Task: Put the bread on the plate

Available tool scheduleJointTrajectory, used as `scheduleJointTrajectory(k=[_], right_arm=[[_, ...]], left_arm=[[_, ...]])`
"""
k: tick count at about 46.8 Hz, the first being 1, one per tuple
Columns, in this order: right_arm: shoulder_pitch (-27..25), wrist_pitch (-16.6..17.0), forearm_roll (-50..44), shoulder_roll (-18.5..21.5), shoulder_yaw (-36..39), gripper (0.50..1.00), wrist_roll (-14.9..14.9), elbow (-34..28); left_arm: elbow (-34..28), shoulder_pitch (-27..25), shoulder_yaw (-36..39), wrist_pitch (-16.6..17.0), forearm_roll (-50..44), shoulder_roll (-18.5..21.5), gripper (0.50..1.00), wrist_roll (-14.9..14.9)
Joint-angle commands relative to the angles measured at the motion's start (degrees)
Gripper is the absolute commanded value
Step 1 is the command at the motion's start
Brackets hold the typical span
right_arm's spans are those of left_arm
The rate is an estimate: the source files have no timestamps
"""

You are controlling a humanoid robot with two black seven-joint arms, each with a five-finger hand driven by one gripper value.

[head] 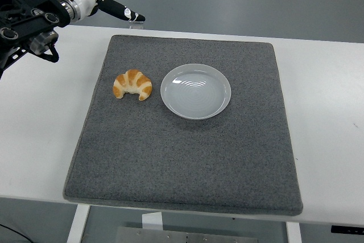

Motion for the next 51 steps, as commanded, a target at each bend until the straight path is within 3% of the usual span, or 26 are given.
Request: scheduleJointTrajectory(k=[1, 15, 27, 51], right_arm=[[0.01, 0.00, 0.00, 0.00, 0.00, 0.952, 0.01, 0.00], [0.01, 0.00, 0.00, 0.00, 0.00, 0.952, 0.01, 0.00], [0.01, 0.00, 0.00, 0.00, 0.00, 0.952, 0.01, 0.00], [0.01, 0.00, 0.00, 0.00, 0.00, 0.952, 0.01, 0.00]], left_arm=[[0.08, -1.69, 3.43, -3.00, 1.16, 0.81, 1.000, -0.08], [-4.39, -2.14, 5.37, -10.04, 16.98, 3.62, 1.000, -1.05], [-9.67, -3.54, 9.15, -10.31, 17.51, 4.68, 1.000, -0.96], [-8.88, -1.17, 12.58, -9.43, 20.50, 3.97, 1.000, -0.96]])
